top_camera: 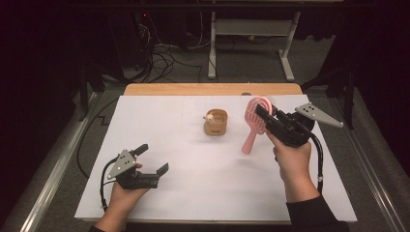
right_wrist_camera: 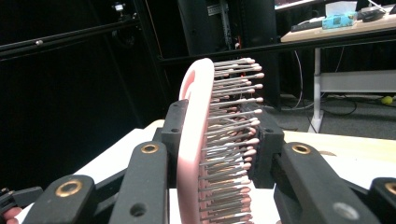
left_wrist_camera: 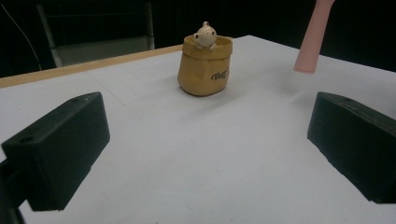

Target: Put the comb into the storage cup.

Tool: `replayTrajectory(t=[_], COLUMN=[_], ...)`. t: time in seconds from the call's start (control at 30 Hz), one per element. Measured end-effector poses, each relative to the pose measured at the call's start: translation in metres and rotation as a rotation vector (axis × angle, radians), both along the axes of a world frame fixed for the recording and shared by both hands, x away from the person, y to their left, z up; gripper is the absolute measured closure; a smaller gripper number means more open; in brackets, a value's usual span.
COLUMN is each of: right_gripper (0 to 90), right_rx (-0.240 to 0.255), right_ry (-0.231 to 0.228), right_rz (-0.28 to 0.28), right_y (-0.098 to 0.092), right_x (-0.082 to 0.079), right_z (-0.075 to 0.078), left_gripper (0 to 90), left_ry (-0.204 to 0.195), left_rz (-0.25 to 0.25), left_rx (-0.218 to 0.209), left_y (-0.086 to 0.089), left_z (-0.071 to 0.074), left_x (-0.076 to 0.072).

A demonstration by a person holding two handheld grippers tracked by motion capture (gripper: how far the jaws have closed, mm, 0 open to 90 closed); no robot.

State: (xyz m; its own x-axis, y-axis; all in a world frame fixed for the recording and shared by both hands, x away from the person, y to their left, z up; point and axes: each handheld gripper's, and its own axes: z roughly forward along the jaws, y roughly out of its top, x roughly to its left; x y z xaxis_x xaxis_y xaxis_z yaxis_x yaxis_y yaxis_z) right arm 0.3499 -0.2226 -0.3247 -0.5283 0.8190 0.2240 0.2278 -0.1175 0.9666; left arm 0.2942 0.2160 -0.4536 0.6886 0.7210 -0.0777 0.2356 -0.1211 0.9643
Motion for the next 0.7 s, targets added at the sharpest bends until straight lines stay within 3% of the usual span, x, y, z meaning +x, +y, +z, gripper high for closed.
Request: replayTrajectory(t=[0.33,0.7], right_gripper=[66.9,66.9], right_rx=[0.004,0.028], right_ry=[-0.014,-0.071], right_rz=[-0.002,0.002], right_y=[0.007,0.021], right_x=[0.010,0.020], right_z=[0.008,0.026], left_gripper=[0.0,0.0], left_ry=[0.005,0.002], left_rz=[0.004,-0.016], left_rx=[0.011,0.018], left_y=[-0.002,-0.002], left_z=[-0.002,-0.002], left_x=[0.002,0.001])
